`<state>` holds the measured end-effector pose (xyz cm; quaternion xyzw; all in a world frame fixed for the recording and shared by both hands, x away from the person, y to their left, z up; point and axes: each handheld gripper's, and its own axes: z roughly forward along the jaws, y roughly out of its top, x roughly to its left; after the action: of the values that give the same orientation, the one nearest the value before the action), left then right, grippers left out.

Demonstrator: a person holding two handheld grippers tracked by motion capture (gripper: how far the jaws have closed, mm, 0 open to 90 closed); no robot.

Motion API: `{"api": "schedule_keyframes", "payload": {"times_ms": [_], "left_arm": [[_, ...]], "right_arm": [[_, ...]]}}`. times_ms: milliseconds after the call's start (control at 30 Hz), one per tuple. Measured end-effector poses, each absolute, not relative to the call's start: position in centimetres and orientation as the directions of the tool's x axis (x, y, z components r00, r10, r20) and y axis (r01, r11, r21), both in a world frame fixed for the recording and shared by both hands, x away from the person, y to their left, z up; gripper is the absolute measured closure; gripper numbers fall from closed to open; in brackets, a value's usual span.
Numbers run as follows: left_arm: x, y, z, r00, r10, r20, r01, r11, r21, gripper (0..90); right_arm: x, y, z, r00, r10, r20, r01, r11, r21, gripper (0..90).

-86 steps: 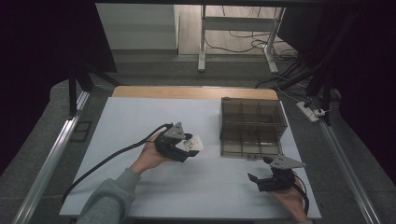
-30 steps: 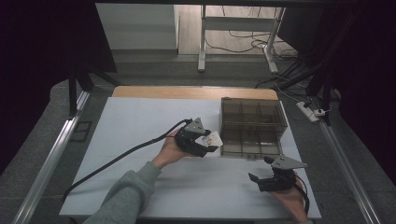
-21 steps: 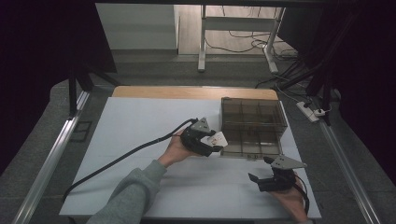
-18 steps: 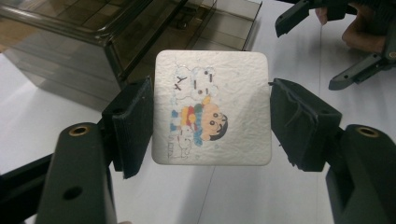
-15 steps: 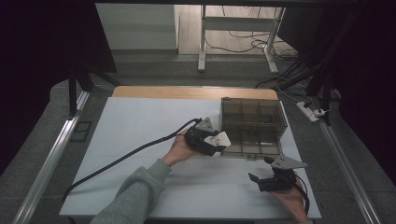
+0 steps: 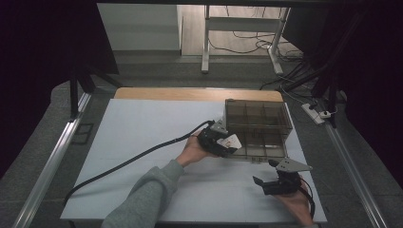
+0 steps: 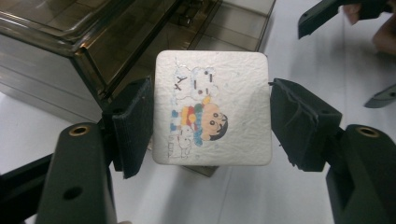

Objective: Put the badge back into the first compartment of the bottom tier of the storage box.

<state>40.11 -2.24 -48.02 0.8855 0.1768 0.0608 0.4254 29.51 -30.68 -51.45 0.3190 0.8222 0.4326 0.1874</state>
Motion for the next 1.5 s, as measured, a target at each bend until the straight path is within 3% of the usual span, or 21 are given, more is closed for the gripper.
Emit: {"api": "schedule_keyframes", "payload": {"times_ms": [667, 767, 1500], "left_arm": [[41.2, -3.9, -49.2, 0.933, 0.358, -0.038, 0.257, -0.587, 0.767, 32.6], [41.3, -4.0, -49.4, 0.931, 0.362, -0.044, 0.265, -0.589, 0.763, 28.0], [40.1, -1.9, -47.9, 0.925, 0.377, -0.049, 0.275, -0.574, 0.771, 26.6]], "right_arm": [[29.5, -30.8, -51.5, -0.727, 0.686, -0.027, 0.365, 0.419, 0.832, 8.2], [29.5, -30.8, -51.5, -0.726, 0.687, -0.026, 0.366, 0.419, 0.831, 8.2], [29.4, -30.8, -51.5, -0.725, 0.688, -0.028, 0.368, 0.421, 0.829, 8.2]]}}
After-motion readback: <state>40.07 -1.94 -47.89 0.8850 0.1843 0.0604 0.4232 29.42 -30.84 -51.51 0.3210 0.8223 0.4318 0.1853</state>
